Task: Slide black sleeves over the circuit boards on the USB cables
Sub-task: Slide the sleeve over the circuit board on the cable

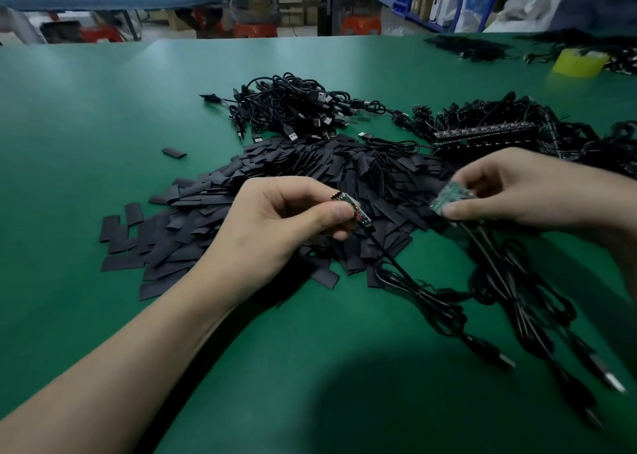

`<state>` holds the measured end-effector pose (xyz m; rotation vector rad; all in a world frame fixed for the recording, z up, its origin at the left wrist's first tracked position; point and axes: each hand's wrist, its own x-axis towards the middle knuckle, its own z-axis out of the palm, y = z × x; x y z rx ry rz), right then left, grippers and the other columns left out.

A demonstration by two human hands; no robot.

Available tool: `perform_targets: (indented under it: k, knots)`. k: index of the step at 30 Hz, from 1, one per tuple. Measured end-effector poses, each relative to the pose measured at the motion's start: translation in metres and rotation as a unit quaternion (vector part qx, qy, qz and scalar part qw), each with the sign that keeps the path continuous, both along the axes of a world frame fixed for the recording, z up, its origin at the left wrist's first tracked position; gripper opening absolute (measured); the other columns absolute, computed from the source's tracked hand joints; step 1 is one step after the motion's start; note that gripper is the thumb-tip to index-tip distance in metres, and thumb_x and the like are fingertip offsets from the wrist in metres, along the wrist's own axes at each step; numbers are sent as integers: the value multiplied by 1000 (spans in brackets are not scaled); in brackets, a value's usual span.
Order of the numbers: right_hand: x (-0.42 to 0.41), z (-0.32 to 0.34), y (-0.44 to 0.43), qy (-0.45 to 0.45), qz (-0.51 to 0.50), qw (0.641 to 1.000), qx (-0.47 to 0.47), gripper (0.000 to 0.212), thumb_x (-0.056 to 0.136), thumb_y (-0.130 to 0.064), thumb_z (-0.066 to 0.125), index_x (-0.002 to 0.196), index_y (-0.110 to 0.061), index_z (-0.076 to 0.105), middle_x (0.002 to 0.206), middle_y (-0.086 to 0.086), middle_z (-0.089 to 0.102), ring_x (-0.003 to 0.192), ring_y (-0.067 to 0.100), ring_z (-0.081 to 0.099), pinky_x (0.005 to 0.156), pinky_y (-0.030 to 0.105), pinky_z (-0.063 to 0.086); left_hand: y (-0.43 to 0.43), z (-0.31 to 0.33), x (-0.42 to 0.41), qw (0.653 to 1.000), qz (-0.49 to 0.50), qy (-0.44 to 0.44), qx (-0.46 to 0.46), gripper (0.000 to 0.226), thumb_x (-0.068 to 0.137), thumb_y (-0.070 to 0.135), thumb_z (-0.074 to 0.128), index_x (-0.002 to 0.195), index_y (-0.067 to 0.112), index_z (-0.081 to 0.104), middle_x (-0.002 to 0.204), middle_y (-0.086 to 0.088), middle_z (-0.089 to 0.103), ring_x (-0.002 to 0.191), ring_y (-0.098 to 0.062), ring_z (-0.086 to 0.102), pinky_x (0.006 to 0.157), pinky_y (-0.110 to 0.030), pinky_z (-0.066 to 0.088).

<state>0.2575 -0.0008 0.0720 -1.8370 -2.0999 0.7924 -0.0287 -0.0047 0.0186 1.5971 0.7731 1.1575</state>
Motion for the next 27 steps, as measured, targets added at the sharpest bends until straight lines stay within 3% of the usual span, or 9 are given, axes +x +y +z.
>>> perform_targets:
  k: [2, 4, 7, 11, 14, 17, 19, 22, 27]
  knots:
    - [-3, 3, -1, -81, -33, 991, 102, 49, 64, -70, 63, 97, -36, 75, 95, -10, 72, 83, 5, 65, 75, 28, 50, 0, 0, 1, 999, 8, 20, 31, 6, 77, 25, 77, 81, 21, 80, 77, 2, 77, 68, -9, 69, 68, -22, 57]
    - [-22, 4, -3, -64, 7, 977, 203, 50, 70, -79, 55, 100, -43, 71, 98, -21, 65, 87, -6, 60, 71, 18, 43, 0, -1, 2, 997, 23, 37, 60, 2, 78, 29, 79, 80, 27, 79, 78, 5, 76, 71, -9, 66, 68, -26, 54]
    - [-59, -5, -9, 59, 131, 982, 122, 34, 88, -65, 59, 100, -37, 76, 94, -23, 73, 84, -9, 66, 70, 17, 50, 3, -4, 2, 994, 63, 39, 83, 5, 81, 26, 82, 82, 24, 78, 80, 2, 76, 74, -12, 67, 70, -34, 53]
    - [-83, -20, -17, 219, 151, 964, 14, 18, 100, -20, 61, 92, -9, 72, 82, 3, 78, 76, 18, 75, 76, 28, 58, 6, -5, -3, 986, 108, 72, 109, 2, 87, 27, 76, 86, 27, 77, 81, 7, 75, 76, -5, 68, 71, -23, 50]
    - [-75, -12, -20, 348, 119, 930, 8, 21, 96, -23, 58, 87, -12, 74, 69, 7, 72, 62, 18, 69, 63, 20, 55, 11, -7, -9, 952, 150, 194, 185, 12, 97, 27, 70, 103, 25, 79, 94, 10, 75, 92, -6, 69, 82, -23, 51]
    - [-60, 8, -19, 417, 78, 905, 24, 23, 91, -33, 60, 86, -23, 80, 57, -4, 59, 49, 10, 55, 54, 20, 49, 11, -10, -9, 881, 151, 359, 269, 26, 96, 40, 68, 117, 26, 78, 104, 9, 71, 100, -13, 63, 89, -39, 51]
    - [-52, 23, -17, 405, 82, 910, 44, 23, 92, -37, 60, 91, -24, 80, 55, -8, 53, 47, 8, 46, 53, 22, 47, 8, -11, -4, 854, 144, 411, 283, 36, 94, 52, 65, 119, 29, 76, 105, 10, 72, 102, -15, 63, 88, -42, 50]
    - [-54, 33, -12, 305, 81, 947, 65, 26, 90, -42, 62, 95, -25, 80, 56, -7, 53, 49, 9, 46, 47, 22, 45, 5, -12, 7, 842, 171, 430, 277, 42, 90, 60, 65, 120, 33, 74, 103, 12, 73, 101, -15, 63, 86, -39, 50]
    - [-83, -6, 1, 196, 42, 978, 52, 28, 102, -33, 59, 85, -19, 77, 54, -6, 57, 49, 13, 47, 51, 32, 41, 8, -14, 6, 872, 203, 385, 225, 27, 90, 39, 76, 116, 35, 74, 103, 15, 76, 99, -9, 68, 87, -34, 53]
